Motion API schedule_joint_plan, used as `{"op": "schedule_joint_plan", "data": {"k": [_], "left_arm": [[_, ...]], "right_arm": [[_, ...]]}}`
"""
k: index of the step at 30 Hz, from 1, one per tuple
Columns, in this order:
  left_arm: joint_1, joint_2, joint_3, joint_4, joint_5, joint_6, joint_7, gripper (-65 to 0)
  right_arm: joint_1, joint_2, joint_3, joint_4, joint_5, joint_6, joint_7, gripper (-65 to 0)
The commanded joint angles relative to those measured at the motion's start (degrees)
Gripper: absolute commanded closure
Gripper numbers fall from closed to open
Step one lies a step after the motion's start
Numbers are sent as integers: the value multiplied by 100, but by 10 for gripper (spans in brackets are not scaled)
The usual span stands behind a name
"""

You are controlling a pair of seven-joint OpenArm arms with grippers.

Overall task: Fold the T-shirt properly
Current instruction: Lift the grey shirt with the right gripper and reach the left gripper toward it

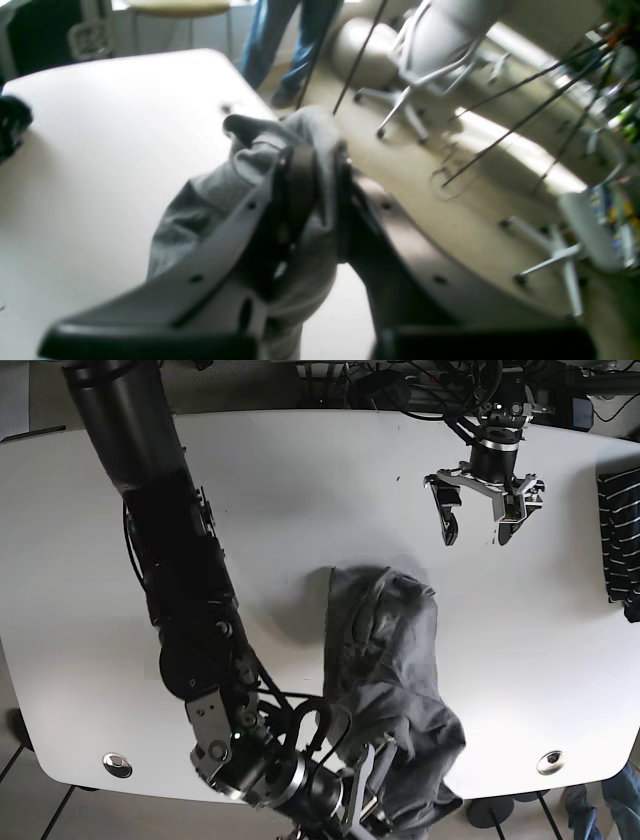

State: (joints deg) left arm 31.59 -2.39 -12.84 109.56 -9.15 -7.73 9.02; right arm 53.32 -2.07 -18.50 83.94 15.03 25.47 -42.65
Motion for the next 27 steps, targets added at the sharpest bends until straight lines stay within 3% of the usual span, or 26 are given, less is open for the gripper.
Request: {"op": "schedule_joint_plan", "data": {"k": [1, 5, 12, 15, 22, 27], "left_arm": [[-122, -20, -39, 126, -39, -14, -159, -499], [-562, -90, -65, 90, -30, -14, -150, -499], [-1661, -416, 14, -569, -30, -14, -132, -500], [-2267, -758, 524, -1088, -48, -14, -132, -500], [-4025, -917, 1253, -3189, -66, -14, -247, -500], [-5107, -917, 1957, -4921, -66, -23, -1047, -500]], "right_arm": [[782, -35, 88, 103, 84, -20, 235, -17], [1345, -9, 88, 138, 84, -20, -20, -17], [1222, -26, 88, 111, 84, -11, -20, -17], [1222, -26, 88, 129, 84, -11, -20, -17], [1327, -44, 597, 138, 84, -11, -12, -19], [1363, 0, 615, 147, 84, -11, -20, -19]]}}
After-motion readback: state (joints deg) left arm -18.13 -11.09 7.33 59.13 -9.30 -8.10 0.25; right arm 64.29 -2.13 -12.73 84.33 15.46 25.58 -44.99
